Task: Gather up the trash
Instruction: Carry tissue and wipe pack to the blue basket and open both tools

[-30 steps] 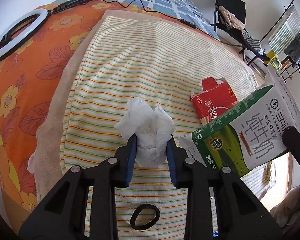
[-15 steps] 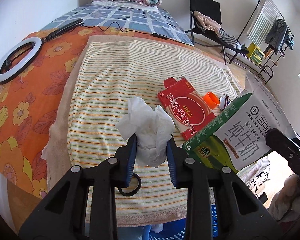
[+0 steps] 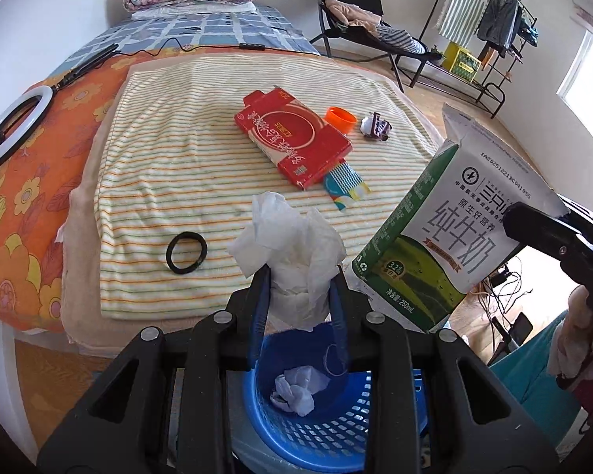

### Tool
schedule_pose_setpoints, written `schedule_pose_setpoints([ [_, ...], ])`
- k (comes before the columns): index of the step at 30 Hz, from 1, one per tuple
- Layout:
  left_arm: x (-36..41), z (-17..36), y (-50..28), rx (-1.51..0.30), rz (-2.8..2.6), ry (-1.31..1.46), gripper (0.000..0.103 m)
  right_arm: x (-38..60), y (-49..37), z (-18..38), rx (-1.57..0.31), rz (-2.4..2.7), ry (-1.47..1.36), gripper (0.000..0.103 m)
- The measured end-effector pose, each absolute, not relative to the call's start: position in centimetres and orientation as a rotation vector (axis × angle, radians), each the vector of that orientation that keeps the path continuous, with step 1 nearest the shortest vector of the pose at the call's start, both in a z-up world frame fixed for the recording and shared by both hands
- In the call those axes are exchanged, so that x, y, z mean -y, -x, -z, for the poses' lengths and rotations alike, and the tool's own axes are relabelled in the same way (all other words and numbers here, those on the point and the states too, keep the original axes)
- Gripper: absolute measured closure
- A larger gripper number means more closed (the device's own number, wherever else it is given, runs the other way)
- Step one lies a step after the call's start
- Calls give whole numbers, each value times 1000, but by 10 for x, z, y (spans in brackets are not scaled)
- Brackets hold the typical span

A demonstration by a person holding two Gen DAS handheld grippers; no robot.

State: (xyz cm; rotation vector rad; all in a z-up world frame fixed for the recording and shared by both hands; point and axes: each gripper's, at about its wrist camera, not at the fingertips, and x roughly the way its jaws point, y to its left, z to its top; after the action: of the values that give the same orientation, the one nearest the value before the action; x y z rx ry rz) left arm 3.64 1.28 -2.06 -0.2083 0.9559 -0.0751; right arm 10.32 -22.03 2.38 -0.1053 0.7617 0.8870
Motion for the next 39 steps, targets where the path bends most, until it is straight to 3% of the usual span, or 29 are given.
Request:
schedule_pose_setpoints([
  [18, 28, 91, 18, -1114, 139, 221, 75, 253, -57, 35, -902, -866, 148, 70],
  [37, 52, 115, 20, -1198, 200, 166, 74, 260, -53, 75, -1011, -837, 183, 68],
  [39, 54, 116, 20, -1206, 205, 163, 70, 260, -53, 79, -1024, -835, 192, 67],
])
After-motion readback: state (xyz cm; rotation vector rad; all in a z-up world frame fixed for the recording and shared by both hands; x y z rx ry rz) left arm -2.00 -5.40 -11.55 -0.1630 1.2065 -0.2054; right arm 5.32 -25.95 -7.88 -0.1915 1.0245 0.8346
